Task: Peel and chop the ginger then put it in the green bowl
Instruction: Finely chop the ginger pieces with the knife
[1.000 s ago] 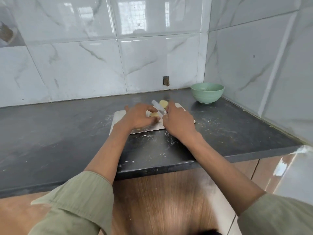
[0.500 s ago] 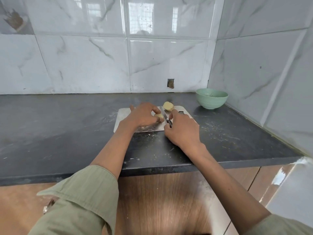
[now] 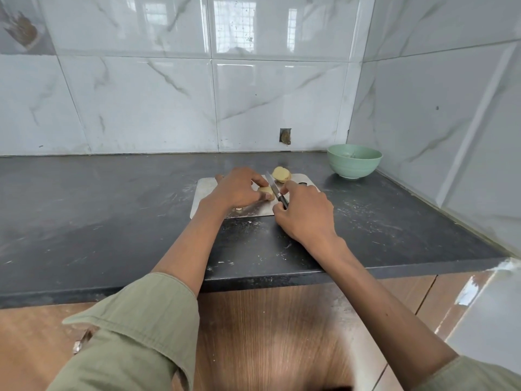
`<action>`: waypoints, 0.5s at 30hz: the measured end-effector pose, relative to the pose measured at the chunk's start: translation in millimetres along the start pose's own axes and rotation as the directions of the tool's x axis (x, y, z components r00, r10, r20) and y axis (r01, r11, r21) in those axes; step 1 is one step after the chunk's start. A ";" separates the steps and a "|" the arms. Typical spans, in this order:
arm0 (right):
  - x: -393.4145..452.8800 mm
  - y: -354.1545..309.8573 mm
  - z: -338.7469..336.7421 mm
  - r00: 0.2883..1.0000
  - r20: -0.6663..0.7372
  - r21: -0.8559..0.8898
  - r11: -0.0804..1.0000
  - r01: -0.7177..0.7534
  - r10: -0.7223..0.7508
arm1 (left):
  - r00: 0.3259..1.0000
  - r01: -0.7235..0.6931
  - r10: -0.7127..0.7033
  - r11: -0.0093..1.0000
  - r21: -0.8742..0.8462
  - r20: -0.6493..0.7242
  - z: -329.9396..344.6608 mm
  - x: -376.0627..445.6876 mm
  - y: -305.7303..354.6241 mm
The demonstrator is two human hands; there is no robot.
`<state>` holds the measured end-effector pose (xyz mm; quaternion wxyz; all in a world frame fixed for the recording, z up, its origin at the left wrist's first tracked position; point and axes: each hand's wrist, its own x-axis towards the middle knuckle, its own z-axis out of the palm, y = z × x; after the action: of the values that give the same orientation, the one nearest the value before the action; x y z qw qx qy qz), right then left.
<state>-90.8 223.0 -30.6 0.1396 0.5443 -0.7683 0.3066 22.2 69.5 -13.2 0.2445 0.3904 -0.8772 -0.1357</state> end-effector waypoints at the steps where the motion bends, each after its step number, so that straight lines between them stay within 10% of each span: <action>1: -0.1 0.0 -0.2 1.000 -0.004 0.005 1.000 0.002 -0.002 | 1.000 0.001 -0.001 1.000 -0.013 0.006 -0.2 0.3 -0.4; 15: 0.5 0.3 2.5 0.997 0.029 -0.005 0.997 0.078 -0.078 | 1.000 -0.011 0.011 1.000 -0.002 -0.004 -1.2 -1.9 1.3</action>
<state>-91.0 221.1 -32.3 0.1422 0.5779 -0.7493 0.2905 23.2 71.6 -12.2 0.2472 0.3855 -0.8788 -0.1343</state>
